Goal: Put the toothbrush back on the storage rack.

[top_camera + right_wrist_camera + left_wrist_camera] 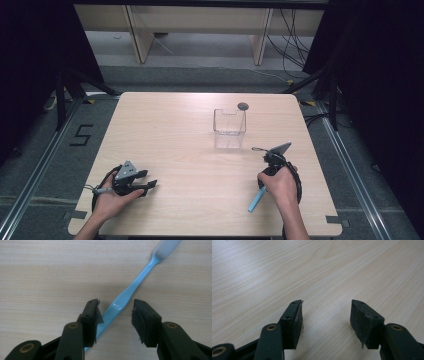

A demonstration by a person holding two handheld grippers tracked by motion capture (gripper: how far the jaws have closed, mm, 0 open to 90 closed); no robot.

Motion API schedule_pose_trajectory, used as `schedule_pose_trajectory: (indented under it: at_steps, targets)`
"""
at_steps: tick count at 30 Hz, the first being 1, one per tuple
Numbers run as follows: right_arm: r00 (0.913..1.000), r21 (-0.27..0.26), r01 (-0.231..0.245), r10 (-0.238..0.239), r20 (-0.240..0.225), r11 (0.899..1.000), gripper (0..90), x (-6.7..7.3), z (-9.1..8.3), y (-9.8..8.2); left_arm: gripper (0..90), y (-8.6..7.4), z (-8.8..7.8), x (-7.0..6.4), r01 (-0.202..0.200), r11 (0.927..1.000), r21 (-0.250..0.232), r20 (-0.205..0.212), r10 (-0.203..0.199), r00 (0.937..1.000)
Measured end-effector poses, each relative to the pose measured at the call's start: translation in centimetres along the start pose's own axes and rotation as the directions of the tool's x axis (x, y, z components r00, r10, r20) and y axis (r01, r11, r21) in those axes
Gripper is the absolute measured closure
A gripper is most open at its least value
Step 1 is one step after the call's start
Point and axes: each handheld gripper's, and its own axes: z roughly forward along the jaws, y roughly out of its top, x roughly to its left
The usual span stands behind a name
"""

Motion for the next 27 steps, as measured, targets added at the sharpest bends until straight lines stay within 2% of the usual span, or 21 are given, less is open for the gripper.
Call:
schedule_pose_trajectory:
  at_steps: [1, 2, 3, 4, 7, 8, 9, 12, 14, 15, 16, 18, 19, 20, 21, 24, 25, 26, 27]
  targets:
    - [0.9988, -0.019, -0.045, 0.045, -0.018, 0.999, 56.2, 0.3, 0.2, -0.1, 42.9, 0.0, 0.0, 0.0, -0.001, 1.0, 0.0, -0.001, 0.001, 1.0]
    - [0.9988, -0.019, -0.045, 0.045, -0.018, 0.999, 56.2, 0.3, 0.2, -0.1, 42.9, 0.0, 0.0, 0.0, -0.001, 1.0, 0.0, -0.001, 0.001, 1.0]
    - [0.9994, 0.011, -0.036, 0.036, 0.004, 0.999, 56.0, 0.3, 0.2, 0.1, 42.9, 0.0, 0.0, 0.0, -0.001, 1.0, -0.001, -0.001, 0.001, 1.0]
    - [0.9997, 0.0, 0.012, -0.012, 0.022, 1.0, 56.0, 0.0, 0.3, 0.2, 42.9, 0.0, 0.0, 0.0, -0.001, 1.0, -0.001, -0.001, 0.001, 1.0]
    - [0.9998, 0.009, 0.014, -0.014, 0.014, 1.0, 56.0, 0.0, 0.4, 0.2, 43.0, 0.0, 0.0, 0.0, 0.0, 1.0, 0.002, 0.0, 0.0, 1.0]
    - [0.9997, 0.014, -0.02, 0.02, 0.017, 1.0, 56.1, 0.3, 0.3, 0.3, 42.9, 0.0, 0.0, 0.0, 0.0, 1.0, 0.002, 0.0, 0.0, 1.0]
    - [0.9996, 0.007, 0.015, -0.015, 0.024, 1.0, 56.3, 0.0, 0.4, 0.3, 42.9, 0.0, 0.0, 0.0, 0.001, 1.0, 0.002, 0.001, -0.001, 1.0]
    - [0.9985, 0.014, -0.03, 0.03, 0.046, 0.999, 59.2, 0.6, 0.4, 0.4, 42.9, 0.0, 0.0, 0.0, 0.0, 1.0, 0.002, 0.001, 0.0, 1.0]
    - [0.9978, 0.019, -0.025, 0.024, 0.062, 0.999, 60.3, 0.6, 0.4, 0.4, 42.9, 0.0, 0.0, 0.0, -0.001, 1.0, 0.002, 0.001, 0.001, 1.0]
    - [0.9958, 0.03, -0.065, 0.063, 0.065, 0.997, 62.1, 1.0, 0.4, 0.4, 42.9, 0.0, 0.0, 0.0, 0.0, 1.0, 0.002, 0.001, 0.0, 1.0]
    - [0.9949, 0.016, -0.019, 0.018, 0.099, 1.0, 65.4, 0.9, 0.4, 0.4, 42.9, 0.0, 0.0, 0.0, 0.0, 1.0, 0.002, 0.001, 0.0, 1.0]
    - [0.9948, 0.022, -0.026, 0.024, 0.099, 0.999, 67.3, 1.0, 0.4, 0.4, 42.9, 0.0, 0.0, 0.0, -0.001, 1.0, 0.002, 0.002, 0.001, 1.0]
    - [0.9952, 0.021, -0.02, 0.018, 0.096, 1.0, 72.8, 0.9, 0.5, 0.3, 42.9, 0.0, 0.0, 0.0, -0.001, 1.0, 0.003, 0.002, 0.001, 1.0]
    - [0.9952, 0.021, -0.02, 0.018, 0.096, 1.0, 72.8, 0.9, 0.5, 0.3, 42.9, 0.0, 0.0, 0.0, -0.001, 1.0, 0.003, 0.002, 0.001, 1.0]
    - [0.9939, 0.024, 0.041, -0.043, 0.102, 0.999, 77.5, 0.4, 0.5, 0.4, 42.9, 0.0, 0.0, 0.0, -0.001, 1.0, 0.003, 0.002, 0.001, 1.0]
    - [0.9942, 0.034, 0.043, -0.046, 0.098, 0.999, 78.7, 0.4, 0.4, 0.4, 42.9, 0.0, 0.0, 0.0, 0.0, 1.0, 0.003, 0.002, 0.0, 1.0]
    - [0.997, 0.017, 0.04, -0.041, 0.066, 0.999, 78.8, 0.4, 0.5, 0.4, 42.9, 0.0, 0.0, 0.0, 0.0, 1.0, 0.001, 0.001, 0.0, 1.0]
    - [0.9961, 0.016, 0.049, -0.05, 0.073, 0.999, 78.8, 0.5, 0.6, 0.4, 42.9, 0.0, 0.0, 0.0, 0.0, 1.0, 0.001, 0.001, 0.0, 1.0]
    - [0.9961, 0.016, 0.049, -0.05, 0.073, 0.999, 78.8, 0.5, 0.6, 0.4, 42.9, 0.0, -0.1, 0.1, -0.017, 0.9998, 0.013, 0.0, 0.017, 0.9999]
